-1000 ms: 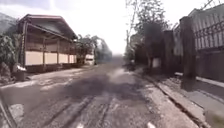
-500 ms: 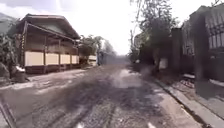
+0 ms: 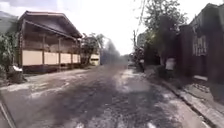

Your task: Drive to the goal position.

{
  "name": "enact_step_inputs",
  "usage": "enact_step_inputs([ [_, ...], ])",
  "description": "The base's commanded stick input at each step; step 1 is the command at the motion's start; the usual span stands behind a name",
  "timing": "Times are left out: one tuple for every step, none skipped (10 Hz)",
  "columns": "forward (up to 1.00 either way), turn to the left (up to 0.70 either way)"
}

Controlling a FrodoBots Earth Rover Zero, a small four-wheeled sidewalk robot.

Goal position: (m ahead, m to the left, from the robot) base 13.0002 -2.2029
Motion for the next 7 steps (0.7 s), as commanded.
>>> enact_step_inputs([
  [0.7, 0.01],
  [0.7, 0.01],
  [0.7, 0.01],
  [0.7, 0.01],
  [0.7, 0.01],
  [0.7, 0.01],
  [0.7, 0.01],
])
